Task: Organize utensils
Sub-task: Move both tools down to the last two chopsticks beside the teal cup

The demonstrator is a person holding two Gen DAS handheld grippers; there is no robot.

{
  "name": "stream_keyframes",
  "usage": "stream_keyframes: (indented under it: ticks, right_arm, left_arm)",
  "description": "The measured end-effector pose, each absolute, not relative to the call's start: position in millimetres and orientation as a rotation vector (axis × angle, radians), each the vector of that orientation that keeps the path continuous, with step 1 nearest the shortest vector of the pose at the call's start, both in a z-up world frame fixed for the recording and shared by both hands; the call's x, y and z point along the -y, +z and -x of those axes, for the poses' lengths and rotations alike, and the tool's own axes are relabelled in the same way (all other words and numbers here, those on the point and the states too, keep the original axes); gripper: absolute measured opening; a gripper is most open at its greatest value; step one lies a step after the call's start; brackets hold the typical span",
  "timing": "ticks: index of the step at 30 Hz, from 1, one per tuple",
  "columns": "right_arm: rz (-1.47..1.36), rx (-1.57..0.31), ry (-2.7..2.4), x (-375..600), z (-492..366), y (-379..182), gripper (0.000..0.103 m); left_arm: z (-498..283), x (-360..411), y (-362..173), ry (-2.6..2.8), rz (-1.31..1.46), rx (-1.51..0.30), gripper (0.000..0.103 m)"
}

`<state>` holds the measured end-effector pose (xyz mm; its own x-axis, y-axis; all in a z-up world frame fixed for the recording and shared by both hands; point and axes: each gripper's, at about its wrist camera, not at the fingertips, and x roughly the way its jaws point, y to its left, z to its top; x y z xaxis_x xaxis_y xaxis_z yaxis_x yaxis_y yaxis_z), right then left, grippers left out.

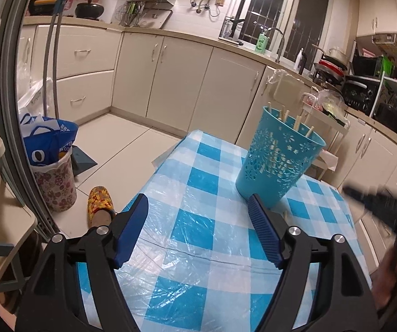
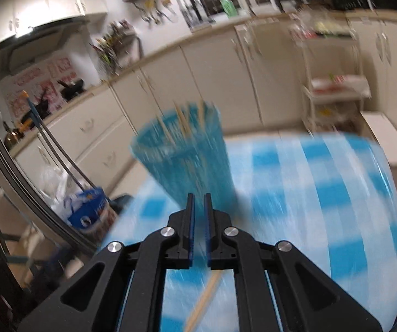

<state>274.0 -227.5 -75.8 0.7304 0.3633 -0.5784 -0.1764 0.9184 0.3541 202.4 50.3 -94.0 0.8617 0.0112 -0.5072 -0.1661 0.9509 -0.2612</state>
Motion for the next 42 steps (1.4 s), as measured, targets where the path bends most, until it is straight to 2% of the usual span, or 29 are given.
stream_keyframes:
  ticks: [5,10,12,14,20,26,34,38,42]
  right_arm:
    - [-0.322,-0.793,0.251,240.8,-241.4,-118.2,0.007]
    - [-0.318,-0.846,0.229,246.4,-225.4,-137.4,0.007]
    - [-0.312,-0.855,0.222,246.7,-223.4,-140.4,0.012]
    - [-0.305,-0.857,0.221,243.1,-224.7,-140.2,0.025]
    - [-0.24,-0.868,0.264,210.7,-234.6,-139.9,0.03]
    - [-0.109,-0.944,0.27,182.2,-243.3,-156.7,0.03]
    - [-0.057,-0.929,0.253,196.5,-237.7,-158.3,0.028]
    - [-0.054,-0.919,0.23,211.6,-234.5,-158.9,0.013]
    - [-0.089,-0.906,0.21,228.7,-232.3,-159.5,0.01]
  left_arm:
    - [-192.7,-40.0,-87.0,0.084,0.259,-0.531,0.074]
    - [-185.2,-30.9,-81.1,0.068,0.218,-0.53,0.076]
    - [-181.4,-27.3,-78.6,0.064,0.203,-0.526,0.077]
    - [-179.0,-24.5,-77.0,0.06,0.19,-0.524,0.078]
    - [-179.9,-17.7,-74.6,0.043,0.155,-0.539,0.081]
    - [-190.6,-10.6,-75.4,0.03,0.101,-0.569,0.082]
    - [-208.5,10.9,-79.4,-0.004,0.042,-0.599,0.083]
    - [-219.5,25.8,-84.9,-0.028,0.014,-0.621,0.084]
    - [-238.7,42.3,-96.7,-0.056,-0.015,-0.665,0.084]
